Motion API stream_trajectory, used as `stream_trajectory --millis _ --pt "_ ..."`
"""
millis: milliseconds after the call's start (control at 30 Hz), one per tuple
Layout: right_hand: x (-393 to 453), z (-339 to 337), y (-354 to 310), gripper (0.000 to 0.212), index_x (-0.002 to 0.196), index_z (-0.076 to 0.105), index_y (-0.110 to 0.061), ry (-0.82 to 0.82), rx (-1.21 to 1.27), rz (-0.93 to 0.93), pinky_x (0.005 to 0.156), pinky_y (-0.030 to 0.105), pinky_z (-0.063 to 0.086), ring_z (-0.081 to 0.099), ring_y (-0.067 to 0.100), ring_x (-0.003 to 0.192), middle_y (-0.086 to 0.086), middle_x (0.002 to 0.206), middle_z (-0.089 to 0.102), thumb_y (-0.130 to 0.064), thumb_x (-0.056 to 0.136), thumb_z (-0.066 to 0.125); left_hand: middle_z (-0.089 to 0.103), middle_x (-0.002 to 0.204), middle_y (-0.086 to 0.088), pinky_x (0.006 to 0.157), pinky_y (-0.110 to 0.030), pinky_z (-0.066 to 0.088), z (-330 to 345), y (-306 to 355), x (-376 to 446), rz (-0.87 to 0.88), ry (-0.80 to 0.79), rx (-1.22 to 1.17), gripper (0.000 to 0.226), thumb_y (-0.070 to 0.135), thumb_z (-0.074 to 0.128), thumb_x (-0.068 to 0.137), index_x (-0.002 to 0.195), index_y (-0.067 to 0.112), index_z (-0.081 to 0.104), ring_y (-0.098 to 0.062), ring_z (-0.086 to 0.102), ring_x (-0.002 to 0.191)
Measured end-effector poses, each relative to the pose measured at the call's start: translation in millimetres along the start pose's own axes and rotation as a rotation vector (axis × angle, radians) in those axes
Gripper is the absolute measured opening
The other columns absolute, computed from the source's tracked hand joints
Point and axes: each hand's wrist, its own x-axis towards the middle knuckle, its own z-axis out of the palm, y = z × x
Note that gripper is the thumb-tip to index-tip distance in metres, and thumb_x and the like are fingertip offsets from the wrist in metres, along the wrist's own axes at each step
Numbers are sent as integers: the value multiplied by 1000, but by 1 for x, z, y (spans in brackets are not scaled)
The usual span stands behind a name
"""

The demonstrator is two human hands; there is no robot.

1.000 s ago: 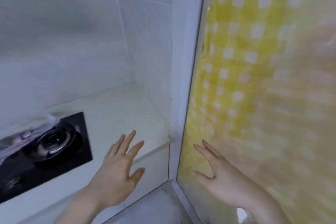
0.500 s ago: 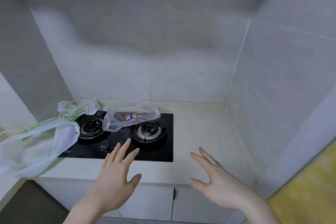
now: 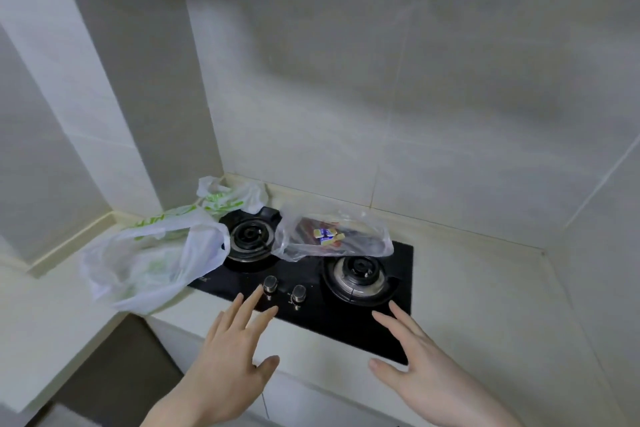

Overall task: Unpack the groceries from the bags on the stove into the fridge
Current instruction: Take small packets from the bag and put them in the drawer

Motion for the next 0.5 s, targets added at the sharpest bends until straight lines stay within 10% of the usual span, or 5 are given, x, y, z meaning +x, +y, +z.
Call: stream_trajectory --millis 500 --pt "154 -29 25 72 158 26 -47 -177 -36 -113 124 25 18 15 1 155 -25 169 -3 -54 96 60 -12 169 18 128 -33 7 7 3 64 -159 -31 -36 72 50 53 96 160 40 20 -12 -12 158"
